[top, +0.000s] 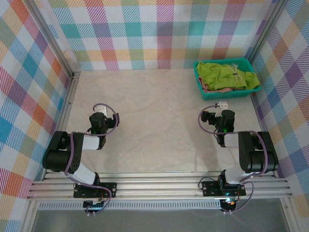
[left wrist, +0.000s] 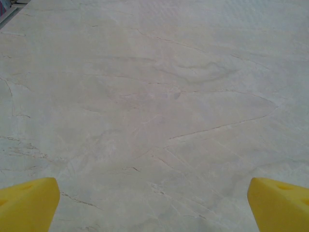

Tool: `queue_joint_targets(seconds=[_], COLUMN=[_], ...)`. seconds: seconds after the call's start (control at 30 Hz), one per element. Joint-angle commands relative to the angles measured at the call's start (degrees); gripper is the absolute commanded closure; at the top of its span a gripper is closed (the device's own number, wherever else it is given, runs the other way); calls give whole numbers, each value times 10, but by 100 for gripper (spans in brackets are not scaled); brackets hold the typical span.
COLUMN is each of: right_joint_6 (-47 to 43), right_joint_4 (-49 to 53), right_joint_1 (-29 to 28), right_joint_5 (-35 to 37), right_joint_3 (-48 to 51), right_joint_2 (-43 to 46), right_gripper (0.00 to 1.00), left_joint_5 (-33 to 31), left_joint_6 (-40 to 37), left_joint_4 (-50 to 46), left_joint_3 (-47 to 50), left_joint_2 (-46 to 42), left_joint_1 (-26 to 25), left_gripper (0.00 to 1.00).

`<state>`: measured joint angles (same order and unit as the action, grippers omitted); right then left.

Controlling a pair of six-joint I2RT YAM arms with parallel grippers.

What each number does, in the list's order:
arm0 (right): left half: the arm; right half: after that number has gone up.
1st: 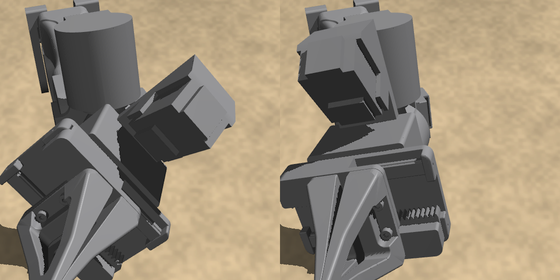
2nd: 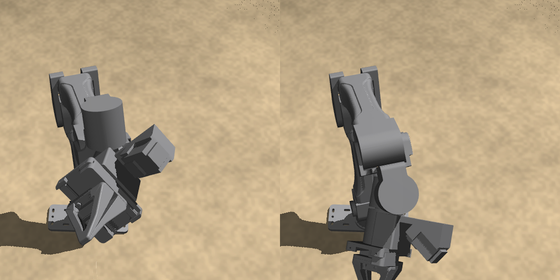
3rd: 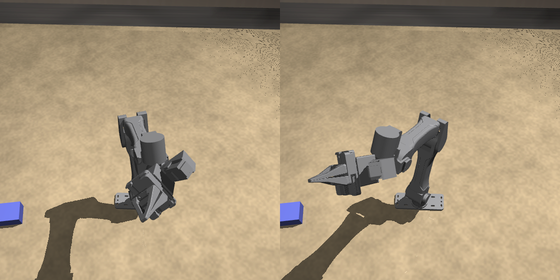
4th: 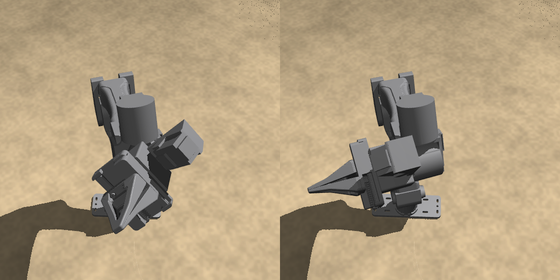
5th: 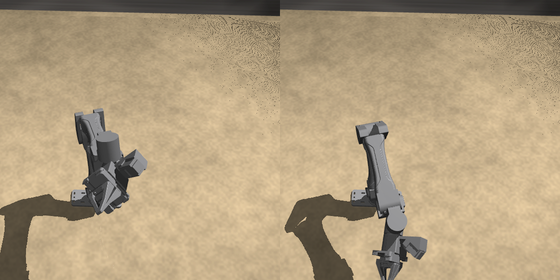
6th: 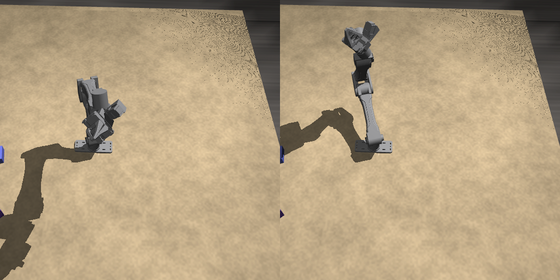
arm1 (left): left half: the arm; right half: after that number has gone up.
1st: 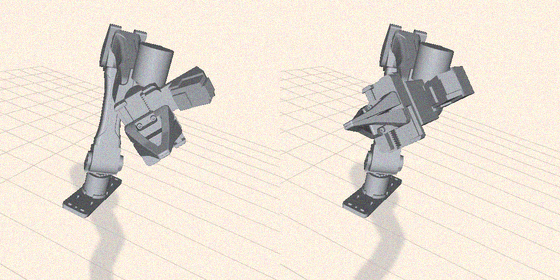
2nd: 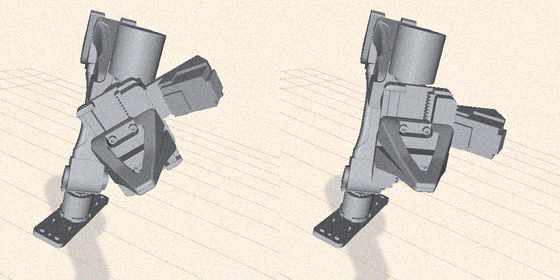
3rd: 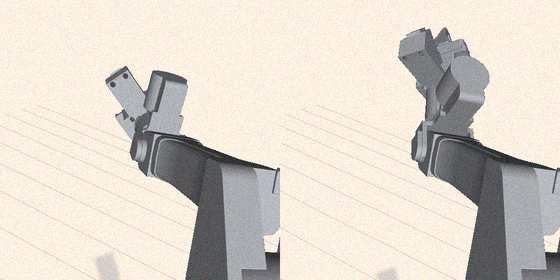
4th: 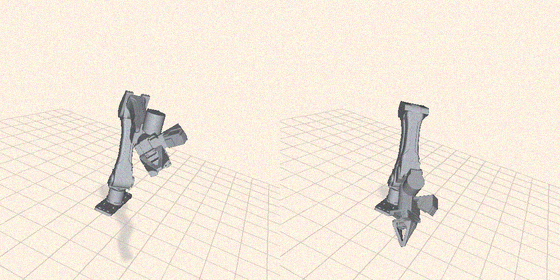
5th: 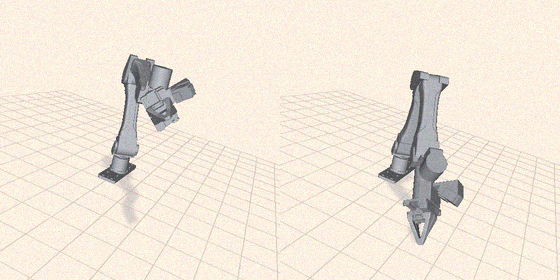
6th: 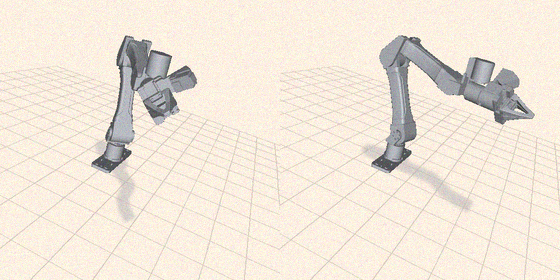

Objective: Fold and stack the shorts

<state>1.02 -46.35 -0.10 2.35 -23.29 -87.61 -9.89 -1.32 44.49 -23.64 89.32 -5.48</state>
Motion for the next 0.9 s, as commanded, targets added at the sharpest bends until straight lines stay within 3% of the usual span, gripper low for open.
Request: queue_joint_targets(seconds=[0.0, 0.87], right_joint_6=[2, -4], right_joint_4=[-19, -6], right_joint_1=[-4, -3], right_joint_5=[-11, -24], right_joint_3=[1, -1], right_joint_2=[-2, 7], right_gripper=[0, 1], left_joint_5=[4, -6], left_joint_6=[3, 7], left_joint_4=[-2, -5], left_joint_3=[-13, -11], left_joint_2=[-3, -9], left_joint_1=[6, 6], left_gripper=[0, 0])
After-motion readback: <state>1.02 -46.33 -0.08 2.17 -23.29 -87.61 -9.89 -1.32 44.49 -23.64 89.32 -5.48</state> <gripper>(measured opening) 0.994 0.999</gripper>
